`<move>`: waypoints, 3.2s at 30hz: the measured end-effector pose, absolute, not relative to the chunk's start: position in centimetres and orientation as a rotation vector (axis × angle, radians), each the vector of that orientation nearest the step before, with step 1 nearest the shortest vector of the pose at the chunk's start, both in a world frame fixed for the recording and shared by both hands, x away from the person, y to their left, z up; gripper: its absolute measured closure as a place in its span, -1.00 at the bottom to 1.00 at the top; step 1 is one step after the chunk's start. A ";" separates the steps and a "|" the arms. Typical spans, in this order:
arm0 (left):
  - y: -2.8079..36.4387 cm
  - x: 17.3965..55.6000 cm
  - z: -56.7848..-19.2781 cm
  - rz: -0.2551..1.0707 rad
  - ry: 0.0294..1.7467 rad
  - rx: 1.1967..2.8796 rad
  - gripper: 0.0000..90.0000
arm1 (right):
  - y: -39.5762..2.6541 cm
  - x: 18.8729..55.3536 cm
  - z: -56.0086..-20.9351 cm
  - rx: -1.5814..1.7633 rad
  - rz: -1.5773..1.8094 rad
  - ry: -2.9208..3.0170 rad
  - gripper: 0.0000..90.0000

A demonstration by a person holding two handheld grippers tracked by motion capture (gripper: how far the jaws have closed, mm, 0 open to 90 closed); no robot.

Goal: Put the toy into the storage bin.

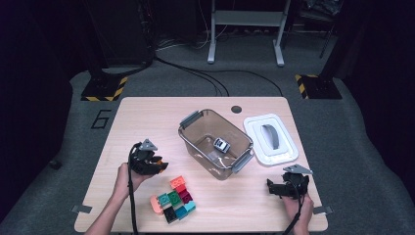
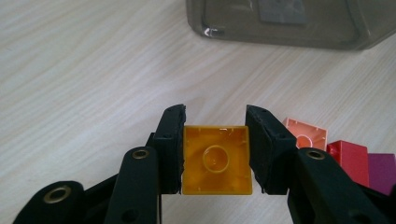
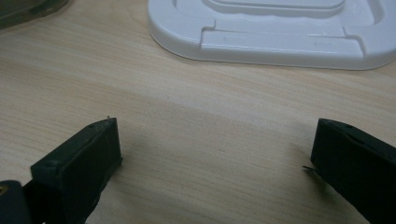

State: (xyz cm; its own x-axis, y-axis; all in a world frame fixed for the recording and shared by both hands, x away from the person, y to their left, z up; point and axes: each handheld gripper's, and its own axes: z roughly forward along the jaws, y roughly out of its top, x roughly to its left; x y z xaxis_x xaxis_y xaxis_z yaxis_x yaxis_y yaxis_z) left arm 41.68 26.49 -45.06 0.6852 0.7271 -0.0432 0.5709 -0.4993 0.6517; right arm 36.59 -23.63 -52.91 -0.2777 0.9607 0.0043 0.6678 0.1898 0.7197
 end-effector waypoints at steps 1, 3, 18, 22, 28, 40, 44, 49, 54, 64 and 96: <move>26.5 41.7 -45.1 0.312 0.991 2.246 0.31 | -23.6 36.6 -52.9 1.521 0.862 2.019 -0.98; 26.5 41.9 -44.7 0.319 0.992 2.244 0.31 | -23.6 36.6 -52.9 1.521 0.861 2.018 -0.98; 25.5 43.4 -42.0 0.334 0.951 2.234 0.31 | -23.6 36.6 -52.9 1.527 0.859 2.022 -1.00; 25.2 43.7 -41.3 0.336 0.946 2.229 0.31 | -23.6 36.6 -52.9 1.527 0.860 2.023 -1.00; 25.0 44.1 -40.1 0.348 0.938 2.225 0.31 | -23.6 36.7 -52.9 1.524 0.859 2.021 -1.00; 24.3 45.1 -37.7 0.364 0.911 2.219 0.31 | -23.6 36.7 -52.9 1.524 0.860 2.021 -1.00; 23.6 45.2 -36.6 0.379 0.892 2.203 0.31 | -23.6 36.6 -52.9 1.524 0.859 2.020 -1.00; 22.9 45.5 -35.5 0.395 0.872 2.180 0.31 | -23.6 36.6 -52.9 1.526 0.860 2.020 -1.00; 22.3 46.2 -34.8 0.408 0.873 2.169 0.31 | -23.6 36.6 -53.0 1.526 0.862 2.018 -1.00; 21.0 46.7 -33.6 0.425 0.843 2.168 0.31 | -23.6 36.6 -52.9 1.524 0.861 2.021 -1.00; 16.3 49.6 -36.7 0.352 0.854 2.247 0.31 | -23.6 36.6 -52.9 1.524 0.862 2.020 -1.00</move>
State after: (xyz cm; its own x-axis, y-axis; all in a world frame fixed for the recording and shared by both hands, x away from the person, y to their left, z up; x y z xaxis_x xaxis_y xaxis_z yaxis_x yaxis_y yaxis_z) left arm 49.63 16.32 -36.71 0.7459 0.6660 0.0058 0.4765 -0.5397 0.6940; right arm 36.59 -23.65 -52.95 -0.2775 0.9607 0.0070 0.6697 0.1882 0.7184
